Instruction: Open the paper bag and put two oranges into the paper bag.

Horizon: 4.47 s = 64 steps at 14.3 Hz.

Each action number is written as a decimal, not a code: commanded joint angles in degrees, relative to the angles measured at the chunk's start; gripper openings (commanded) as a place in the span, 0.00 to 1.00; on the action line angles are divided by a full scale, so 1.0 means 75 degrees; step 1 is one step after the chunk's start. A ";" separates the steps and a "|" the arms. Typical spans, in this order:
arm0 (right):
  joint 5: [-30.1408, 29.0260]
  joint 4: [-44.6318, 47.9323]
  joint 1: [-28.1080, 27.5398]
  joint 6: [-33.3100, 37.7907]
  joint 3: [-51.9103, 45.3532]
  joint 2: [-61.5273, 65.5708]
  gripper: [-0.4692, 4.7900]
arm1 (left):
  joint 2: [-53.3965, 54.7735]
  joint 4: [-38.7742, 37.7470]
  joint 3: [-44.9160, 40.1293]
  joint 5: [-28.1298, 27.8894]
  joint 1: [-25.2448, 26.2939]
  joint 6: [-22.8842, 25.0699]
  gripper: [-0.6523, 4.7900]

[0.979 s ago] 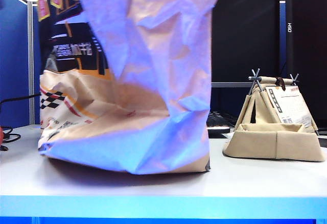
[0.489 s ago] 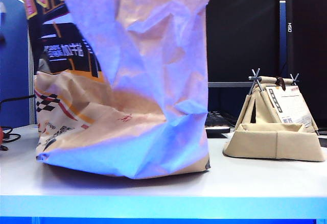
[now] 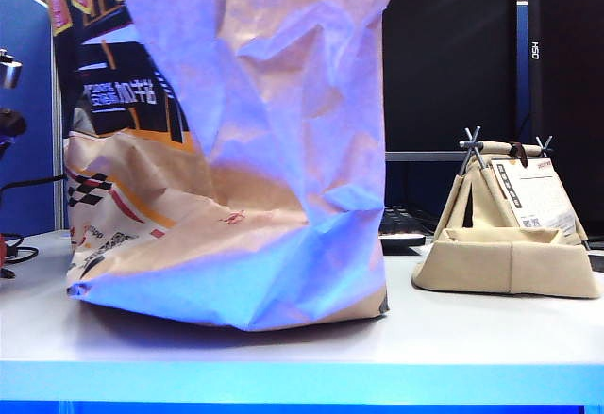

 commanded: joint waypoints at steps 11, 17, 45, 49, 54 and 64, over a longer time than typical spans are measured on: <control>0.0035 0.0087 -0.0003 -0.0035 0.0020 -0.0032 1.00 | 0.1746 0.0807 0.0020 0.0425 0.0009 -0.0714 0.55; -0.0775 -0.1236 -0.0755 -0.0050 -0.0017 0.0184 1.00 | 0.0262 -0.0047 0.0283 0.1580 0.0009 -0.0659 0.11; -0.6528 0.2815 -0.1807 0.2232 -0.0003 0.2702 0.18 | -0.1818 -0.1390 0.3165 0.3200 0.0009 -0.0052 0.11; -0.7055 0.3418 -0.1807 0.2783 0.0000 0.2702 0.08 | -0.1387 -0.0877 0.3168 0.3544 0.0009 -0.0090 0.11; -0.7257 0.3392 -0.1760 0.2798 0.0000 0.2702 0.08 | -0.0548 0.0262 0.3177 0.4243 0.0009 -0.0699 0.11; -0.8011 0.3226 -0.1760 0.2739 0.0000 0.2696 0.08 | 0.0758 -0.1052 0.7108 0.4243 0.0009 0.0111 0.11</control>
